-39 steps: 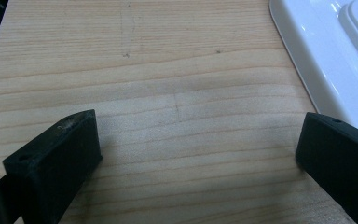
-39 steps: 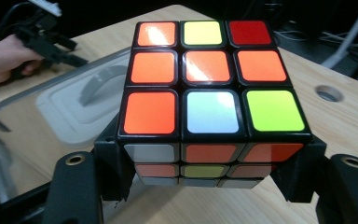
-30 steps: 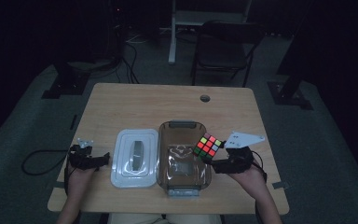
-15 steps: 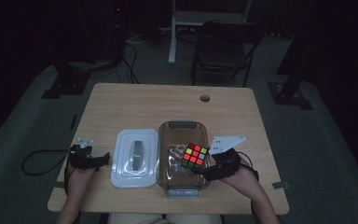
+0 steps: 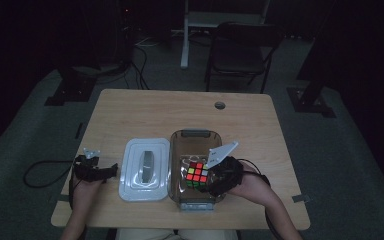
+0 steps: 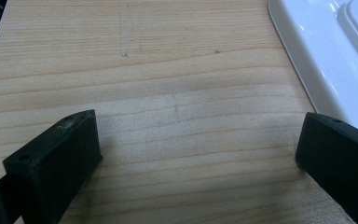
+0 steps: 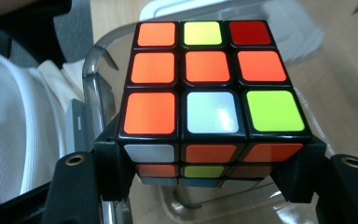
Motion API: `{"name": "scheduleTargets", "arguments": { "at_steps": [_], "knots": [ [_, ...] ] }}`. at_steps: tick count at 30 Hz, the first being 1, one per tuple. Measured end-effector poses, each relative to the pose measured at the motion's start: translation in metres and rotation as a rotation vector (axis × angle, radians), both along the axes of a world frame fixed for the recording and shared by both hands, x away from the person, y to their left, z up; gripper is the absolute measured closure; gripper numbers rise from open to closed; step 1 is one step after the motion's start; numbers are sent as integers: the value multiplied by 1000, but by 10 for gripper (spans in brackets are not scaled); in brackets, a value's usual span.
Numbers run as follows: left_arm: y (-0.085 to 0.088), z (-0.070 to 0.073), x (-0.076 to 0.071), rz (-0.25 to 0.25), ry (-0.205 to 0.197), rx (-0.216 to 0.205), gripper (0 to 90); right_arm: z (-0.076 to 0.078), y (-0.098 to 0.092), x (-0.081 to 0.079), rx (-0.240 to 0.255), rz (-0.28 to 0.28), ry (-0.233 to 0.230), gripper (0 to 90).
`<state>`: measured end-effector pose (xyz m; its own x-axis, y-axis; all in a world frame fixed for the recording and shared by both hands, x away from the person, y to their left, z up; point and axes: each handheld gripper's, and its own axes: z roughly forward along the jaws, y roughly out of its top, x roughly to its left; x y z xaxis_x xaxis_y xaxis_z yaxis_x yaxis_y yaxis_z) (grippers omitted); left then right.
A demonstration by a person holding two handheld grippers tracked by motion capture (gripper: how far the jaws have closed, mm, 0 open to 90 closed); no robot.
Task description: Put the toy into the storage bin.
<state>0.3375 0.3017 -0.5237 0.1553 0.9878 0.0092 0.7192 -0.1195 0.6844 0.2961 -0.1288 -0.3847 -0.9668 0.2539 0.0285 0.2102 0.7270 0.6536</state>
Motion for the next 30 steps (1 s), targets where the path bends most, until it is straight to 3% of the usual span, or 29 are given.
{"name": "scheduleTargets", "arguments": {
  "at_steps": [4, 11, 23, 30],
  "knots": [
    [0, 0, 0, -1, 0, 0, 6, -2, 7, 4, -36, 11, 22, 337],
    [0, 0, 0, -3, 1, 1, 5, -12, 28, 11, -195, 40, 28, 337],
    [0, 0, 0, -6, 1, 1, 6, -24, 50, 22, -363, 45, 43, 337],
    [0, 0, 0, -7, 2, 1, 6, -33, 62, 27, -446, 88, 61, 338]
  ]
}}
